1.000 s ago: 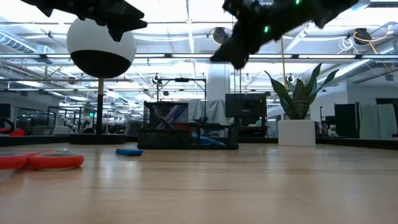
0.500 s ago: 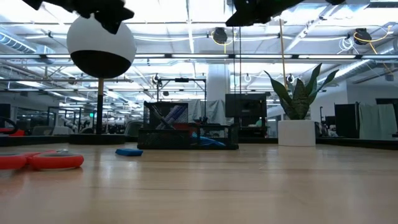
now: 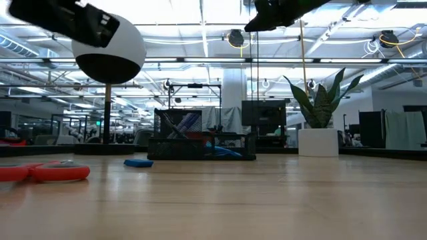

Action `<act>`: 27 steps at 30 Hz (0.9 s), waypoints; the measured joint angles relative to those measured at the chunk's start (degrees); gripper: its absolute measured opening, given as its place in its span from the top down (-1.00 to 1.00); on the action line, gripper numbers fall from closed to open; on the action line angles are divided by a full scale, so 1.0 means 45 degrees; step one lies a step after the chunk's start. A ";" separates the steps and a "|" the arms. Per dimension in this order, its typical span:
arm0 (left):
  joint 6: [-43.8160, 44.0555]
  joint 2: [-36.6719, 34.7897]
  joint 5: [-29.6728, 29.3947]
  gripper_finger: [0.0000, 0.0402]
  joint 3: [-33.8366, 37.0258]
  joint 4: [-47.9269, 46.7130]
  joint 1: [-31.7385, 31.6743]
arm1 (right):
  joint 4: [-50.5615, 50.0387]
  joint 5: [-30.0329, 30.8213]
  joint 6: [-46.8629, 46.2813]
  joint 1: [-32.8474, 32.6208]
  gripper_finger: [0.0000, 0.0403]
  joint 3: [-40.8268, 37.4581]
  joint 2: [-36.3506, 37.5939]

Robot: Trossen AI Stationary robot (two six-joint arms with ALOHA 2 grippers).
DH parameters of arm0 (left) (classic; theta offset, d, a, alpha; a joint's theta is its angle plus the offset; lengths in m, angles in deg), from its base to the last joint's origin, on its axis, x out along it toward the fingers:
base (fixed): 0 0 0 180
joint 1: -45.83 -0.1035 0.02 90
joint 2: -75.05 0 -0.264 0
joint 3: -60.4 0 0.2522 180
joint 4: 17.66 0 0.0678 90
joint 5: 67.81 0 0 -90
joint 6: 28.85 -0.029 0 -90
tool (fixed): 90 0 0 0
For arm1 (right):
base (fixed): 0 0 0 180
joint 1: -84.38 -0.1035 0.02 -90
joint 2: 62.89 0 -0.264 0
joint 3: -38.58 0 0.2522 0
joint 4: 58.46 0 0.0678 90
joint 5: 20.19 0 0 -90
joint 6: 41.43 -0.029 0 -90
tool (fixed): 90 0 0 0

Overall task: Pick and place office supplies into organizer
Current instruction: Put the orange scissors into the black mesh organizer

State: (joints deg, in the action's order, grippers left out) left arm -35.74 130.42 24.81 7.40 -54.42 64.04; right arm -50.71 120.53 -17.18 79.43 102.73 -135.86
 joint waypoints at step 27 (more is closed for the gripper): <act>0.1443 0.8932 -0.1082 0.21 -0.2760 -0.0441 0.4297 | -0.0189 0.0000 -0.0529 0.0000 0.23 0.0000 0.0000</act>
State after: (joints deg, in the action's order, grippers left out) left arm -29.25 170.61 19.94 -5.02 -56.41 83.38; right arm -51.56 120.53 -19.56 79.43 102.73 -135.86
